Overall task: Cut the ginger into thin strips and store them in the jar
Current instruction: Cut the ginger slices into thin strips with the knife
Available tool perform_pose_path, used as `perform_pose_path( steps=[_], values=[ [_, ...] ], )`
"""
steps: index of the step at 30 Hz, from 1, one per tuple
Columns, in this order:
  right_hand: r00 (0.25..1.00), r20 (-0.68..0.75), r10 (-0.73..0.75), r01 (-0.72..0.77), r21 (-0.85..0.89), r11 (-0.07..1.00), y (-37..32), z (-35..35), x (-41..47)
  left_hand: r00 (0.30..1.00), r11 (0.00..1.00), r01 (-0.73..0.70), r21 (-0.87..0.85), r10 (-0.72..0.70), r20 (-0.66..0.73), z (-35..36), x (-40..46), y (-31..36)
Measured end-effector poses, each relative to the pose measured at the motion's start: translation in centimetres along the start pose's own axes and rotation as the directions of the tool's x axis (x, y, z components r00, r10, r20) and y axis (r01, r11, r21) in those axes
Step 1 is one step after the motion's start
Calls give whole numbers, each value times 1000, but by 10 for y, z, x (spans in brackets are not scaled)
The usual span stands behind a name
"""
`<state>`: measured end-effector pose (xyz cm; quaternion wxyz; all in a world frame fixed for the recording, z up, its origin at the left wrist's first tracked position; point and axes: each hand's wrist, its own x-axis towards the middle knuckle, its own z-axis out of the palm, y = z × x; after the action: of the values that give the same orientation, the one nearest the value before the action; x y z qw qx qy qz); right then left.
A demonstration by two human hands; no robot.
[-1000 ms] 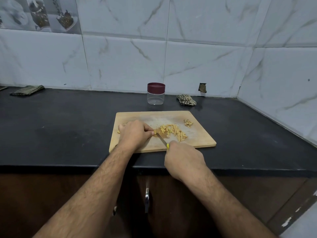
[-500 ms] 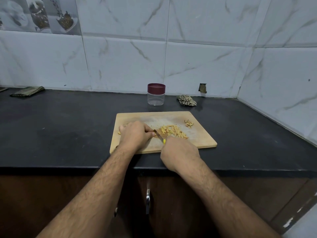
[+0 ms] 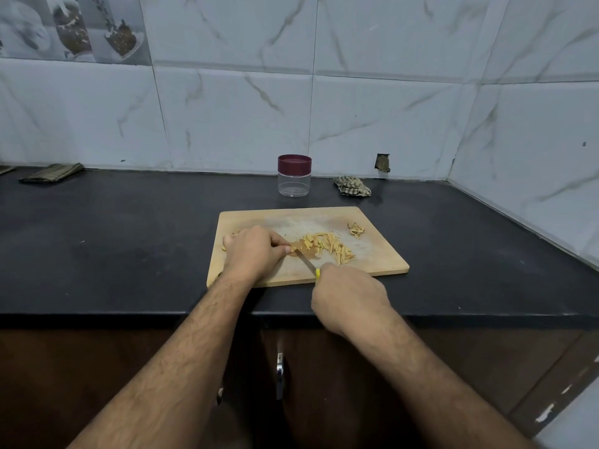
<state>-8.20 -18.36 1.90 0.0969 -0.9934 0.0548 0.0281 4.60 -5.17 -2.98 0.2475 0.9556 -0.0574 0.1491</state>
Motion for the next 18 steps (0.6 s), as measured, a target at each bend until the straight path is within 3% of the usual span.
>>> perform_pose_path(
  steps=[18],
  values=[
    [1000, -8, 12, -12, 33, 999, -14, -1, 15, 999, 997, 34, -75, -34, -2, -1, 0, 1]
  ],
)
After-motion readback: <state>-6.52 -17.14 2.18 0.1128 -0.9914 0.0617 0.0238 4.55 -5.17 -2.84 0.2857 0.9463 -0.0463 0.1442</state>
